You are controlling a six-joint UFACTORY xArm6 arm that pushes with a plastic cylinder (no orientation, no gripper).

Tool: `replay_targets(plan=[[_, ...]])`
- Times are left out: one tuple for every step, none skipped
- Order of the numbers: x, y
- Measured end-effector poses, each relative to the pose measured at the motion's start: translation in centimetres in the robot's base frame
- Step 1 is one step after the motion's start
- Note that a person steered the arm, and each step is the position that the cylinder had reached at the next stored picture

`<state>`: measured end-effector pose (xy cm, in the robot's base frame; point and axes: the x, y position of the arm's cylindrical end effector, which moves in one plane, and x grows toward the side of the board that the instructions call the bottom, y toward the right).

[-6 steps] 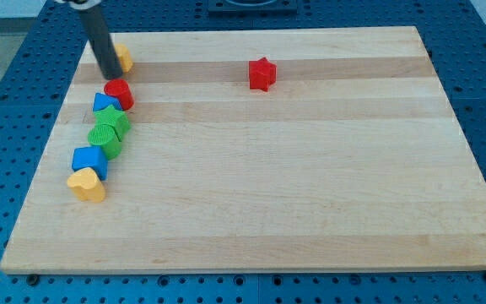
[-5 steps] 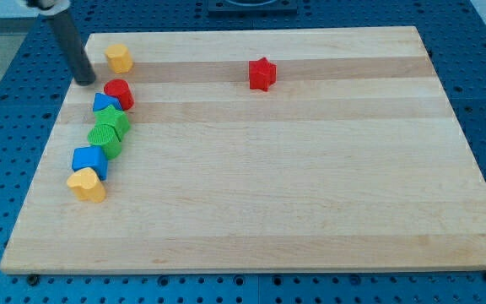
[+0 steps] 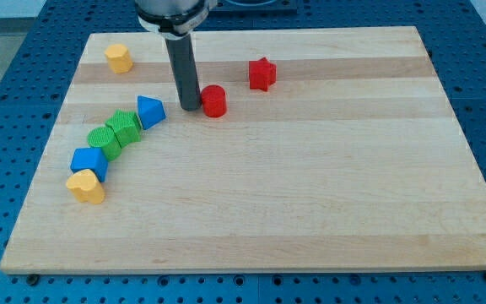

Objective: Slide the red circle to the left side of the red star

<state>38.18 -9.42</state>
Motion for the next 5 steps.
replay_targets(plan=[[4.2,0.1],[4.2,2.3],[0.8,3.2],[-2.1,3.2],[-4.0,3.2]])
